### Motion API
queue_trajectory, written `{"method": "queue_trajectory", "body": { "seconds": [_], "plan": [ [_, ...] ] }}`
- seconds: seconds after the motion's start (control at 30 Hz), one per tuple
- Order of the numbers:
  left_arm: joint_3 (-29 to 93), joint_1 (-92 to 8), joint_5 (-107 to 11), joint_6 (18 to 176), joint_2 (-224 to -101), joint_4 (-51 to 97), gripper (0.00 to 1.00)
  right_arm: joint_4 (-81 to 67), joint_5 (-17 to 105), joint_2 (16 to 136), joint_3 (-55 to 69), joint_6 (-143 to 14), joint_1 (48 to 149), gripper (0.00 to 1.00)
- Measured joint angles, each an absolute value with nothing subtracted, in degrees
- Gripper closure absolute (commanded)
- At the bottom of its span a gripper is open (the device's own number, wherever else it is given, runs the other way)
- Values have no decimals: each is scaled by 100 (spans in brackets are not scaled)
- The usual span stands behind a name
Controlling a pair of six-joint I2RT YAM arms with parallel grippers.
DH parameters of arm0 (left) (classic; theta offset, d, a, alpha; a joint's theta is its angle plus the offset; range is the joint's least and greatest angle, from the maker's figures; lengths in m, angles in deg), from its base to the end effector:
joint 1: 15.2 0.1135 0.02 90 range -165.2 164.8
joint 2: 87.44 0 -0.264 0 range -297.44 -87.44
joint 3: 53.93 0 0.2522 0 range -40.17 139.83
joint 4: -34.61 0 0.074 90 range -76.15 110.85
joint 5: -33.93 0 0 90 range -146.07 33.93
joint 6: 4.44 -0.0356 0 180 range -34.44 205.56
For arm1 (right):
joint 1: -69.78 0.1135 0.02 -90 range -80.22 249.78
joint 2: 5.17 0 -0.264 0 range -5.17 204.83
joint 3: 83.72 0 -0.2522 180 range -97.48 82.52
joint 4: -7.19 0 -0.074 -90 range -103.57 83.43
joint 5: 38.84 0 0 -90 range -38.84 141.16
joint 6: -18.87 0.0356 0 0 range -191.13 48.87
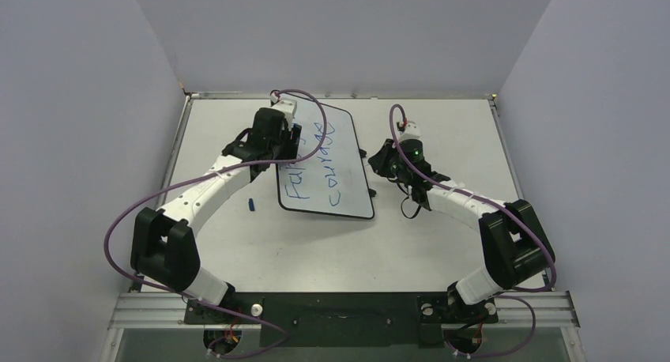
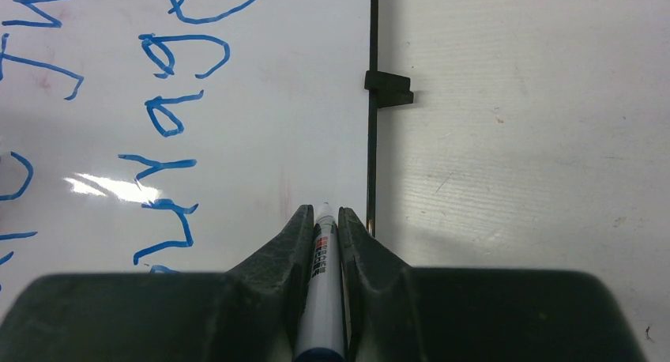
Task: Write a sentence on the whiteboard
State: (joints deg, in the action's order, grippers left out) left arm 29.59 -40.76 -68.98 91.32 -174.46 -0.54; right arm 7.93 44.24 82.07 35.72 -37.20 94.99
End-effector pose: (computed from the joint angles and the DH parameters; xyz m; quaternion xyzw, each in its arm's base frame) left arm 0.3128 -0.1408 0.2939 0.1060 0.8906 -0.0186 0.4419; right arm 0.2976 0.1448 0.2161 0.0324 0.8462 0.3058 0.4352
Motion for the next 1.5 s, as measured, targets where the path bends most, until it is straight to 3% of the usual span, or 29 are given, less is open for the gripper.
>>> {"method": "queue_trajectory", "body": {
  "seconds": [0.53,0.73,1.1,1.5],
  "plan": [
    [3715,-4078,-7160,9121,-17405,-976,40,791,4424,8268,3572,-3720,9536,100],
    [3649,-4078,-7442,9298,-16858,-1324,42,791,4424,8273,3572,-3720,9536,100],
    [2054,-3894,-8209,10160,-14566,-1527,49,789,4426,8281,3572,-3724,9564,100],
    [773,-3178,-7910,10767,-14550,-1374,59,786,4428,8281,3572,-3740,9580,100]
  ]
}}
